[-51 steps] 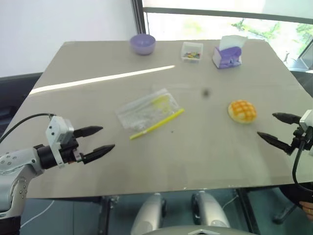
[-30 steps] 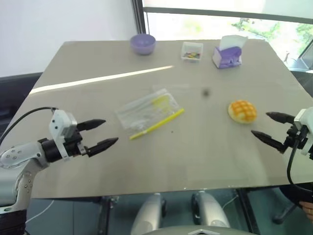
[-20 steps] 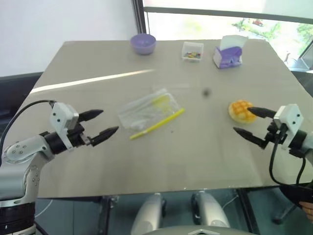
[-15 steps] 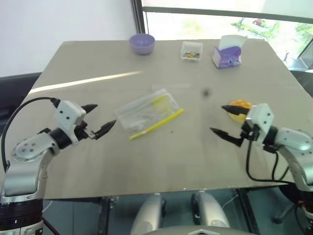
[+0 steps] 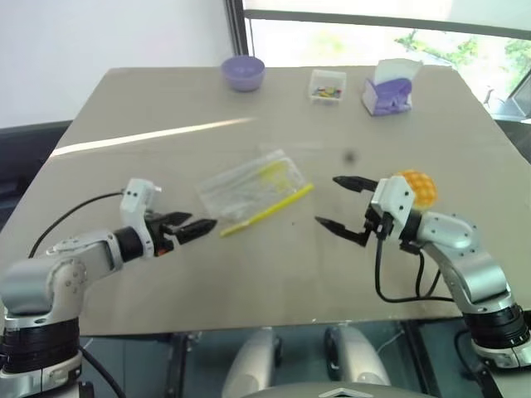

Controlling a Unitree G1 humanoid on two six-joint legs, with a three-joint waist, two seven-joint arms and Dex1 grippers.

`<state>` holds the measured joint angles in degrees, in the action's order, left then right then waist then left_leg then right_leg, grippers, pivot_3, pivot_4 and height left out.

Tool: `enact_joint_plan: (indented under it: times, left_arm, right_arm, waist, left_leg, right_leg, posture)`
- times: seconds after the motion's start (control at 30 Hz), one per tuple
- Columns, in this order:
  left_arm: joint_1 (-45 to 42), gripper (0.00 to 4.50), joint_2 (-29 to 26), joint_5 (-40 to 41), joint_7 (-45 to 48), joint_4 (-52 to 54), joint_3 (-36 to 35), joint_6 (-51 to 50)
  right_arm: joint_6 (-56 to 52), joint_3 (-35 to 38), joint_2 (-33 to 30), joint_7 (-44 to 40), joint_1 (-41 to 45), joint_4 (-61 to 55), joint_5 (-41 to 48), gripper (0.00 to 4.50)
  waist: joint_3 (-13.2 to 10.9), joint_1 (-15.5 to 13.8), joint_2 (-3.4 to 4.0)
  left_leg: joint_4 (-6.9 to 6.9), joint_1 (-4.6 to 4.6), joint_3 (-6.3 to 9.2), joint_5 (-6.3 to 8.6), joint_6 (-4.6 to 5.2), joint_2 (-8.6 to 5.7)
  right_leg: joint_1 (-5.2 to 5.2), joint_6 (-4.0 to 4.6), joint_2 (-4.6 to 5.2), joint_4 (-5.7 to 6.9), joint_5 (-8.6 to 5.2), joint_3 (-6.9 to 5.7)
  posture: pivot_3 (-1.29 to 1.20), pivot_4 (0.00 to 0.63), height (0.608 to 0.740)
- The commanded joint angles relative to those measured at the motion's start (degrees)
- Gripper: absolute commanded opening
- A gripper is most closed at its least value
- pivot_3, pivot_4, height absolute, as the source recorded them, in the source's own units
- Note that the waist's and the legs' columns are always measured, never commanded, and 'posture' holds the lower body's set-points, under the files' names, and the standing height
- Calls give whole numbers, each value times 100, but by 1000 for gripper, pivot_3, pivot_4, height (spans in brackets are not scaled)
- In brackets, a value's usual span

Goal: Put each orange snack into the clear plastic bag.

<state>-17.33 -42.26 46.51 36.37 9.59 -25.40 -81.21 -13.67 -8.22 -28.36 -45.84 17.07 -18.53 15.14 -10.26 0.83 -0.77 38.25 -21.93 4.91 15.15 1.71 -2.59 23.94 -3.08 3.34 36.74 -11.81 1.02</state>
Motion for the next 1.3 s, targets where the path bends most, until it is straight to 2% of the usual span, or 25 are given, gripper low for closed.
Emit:
enact_joint_plan:
  times: [0.03,0.3,0.5,0.77,0.93,0.97,1.0,1.03,1.13,1.17,1.2,1.23,1.27,1.3]
  left_arm:
    - [-540,4467,194,541,-541,-671,-467,-1090]
    - [-1162,4467,471,1209,-2058,-2423,-733,-1129]
    - [-1746,4467,930,1346,-3023,-3434,-1062,-1129]
    - [-2342,4467,1418,1483,-3708,-4026,-1230,-1129]
    - [-2658,4467,1747,1162,-3847,-4430,-1427,-1082]
    - [-2679,3947,1806,1114,-3830,-4504,-1477,-1053]
    - [-2691,3685,1854,1066,-3815,-4573,-1521,-1013]
    - [-2705,3234,1905,1038,-3767,-4680,-1569,-990]
    - [-2724,1736,2010,887,-3702,-4909,-1653,-876]
    - [-2752,1371,2031,854,-3710,-4951,-1710,-853]
    - [-2780,766,2046,821,-3720,-4989,-1759,-822]
    - [-2816,598,2059,809,-3721,-5030,-1815,-798]
    - [-2848,47,2081,805,-3726,-5054,-1872,-783]
    - [-2886,47,2110,811,-3743,-5065,-1938,-772]
  right_arm:
    - [41,81,33,154,-13,-159,-41,4322]
    - [165,141,37,283,-221,-228,-90,4322]
    - [196,164,45,355,-255,-247,-106,4322]
    - [150,172,72,505,-356,-366,-105,4322]
    - [119,226,34,587,-492,-509,-82,4322]
    - [115,248,24,597,-522,-537,-69,4500]
    - [111,264,20,606,-542,-556,-60,4500]
    - [110,278,18,616,-559,-569,-54,4500]
    - [134,313,8,632,-588,-574,-53,4500]
    - [147,333,1,626,-606,-571,-48,4500]
    - [162,352,-5,621,-621,-560,-47,4500]
    - [190,375,-6,617,-640,-525,-50,4500]
    - [219,402,-13,608,-664,-494,-48,4500]
    - [279,426,-20,591,-693,-432,-57,4500]
  waist:
    - [0,7,0]
    - [2,1,0]
    - [10,-46,3]
    - [15,-133,4]
    - [17,-185,2]
    - [17,-186,2]
    - [17,-180,2]
    - [17,-174,2]
    - [17,-167,1]
    - [17,-166,1]
    - [17,-166,2]
    - [22,-169,9]
    - [26,-169,15]
    - [33,-169,26]
  left_leg:
    - [0,6,-2,-1,-2,-1]
    - [-2,9,-2,-24,-43,0]
    - [-1,16,9,-24,-40,-13]
    - [2,19,20,-42,-67,-25]
    - [2,15,26,-43,-68,-32]
    - [2,14,26,-43,-68,-33]
    - [2,14,25,-43,-68,-34]
    - [2,14,24,-43,-68,-34]
    - [2,14,24,-43,-68,-34]
    - [1,14,24,-43,-68,-34]
    - [1,14,24,-43,-68,-33]
    - [1,15,24,-43,-68,-32]
    - [0,16,24,-43,-68,-32]
    - [0,17,24,-43,-68,-33]
  right_leg:
    - [-3,0,-1,3,0,3]
    - [1,2,2,8,1,12]
    - [-10,2,16,12,1,2]
    - [-18,1,25,15,2,-6]
    - [-18,1,28,15,1,-12]
    - [-19,1,30,15,1,-13]
    - [-19,1,31,14,1,-13]
    - [-19,0,32,14,1,-11]
    - [-17,0,30,14,1,-12]
    - [-18,0,30,14,1,-12]
    - [-17,0,30,14,1,-13]
    - [-18,0,30,14,1,-12]
    - [-19,0,30,14,1,-13]
    - [-20,-1,30,14,0,-13]
  posture:
    - [0,150,740]
    - [0,150,740]
    - [0,150,740]
    - [0,150,740]
    - [0,150,740]
    - [0,150,740]
    - [0,150,740]
    - [0,150,740]
    - [0,150,740]
    - [0,150,740]
    - [0,150,740]
    - [0,150,740]
    - [0,150,740]
    - [0,150,740]
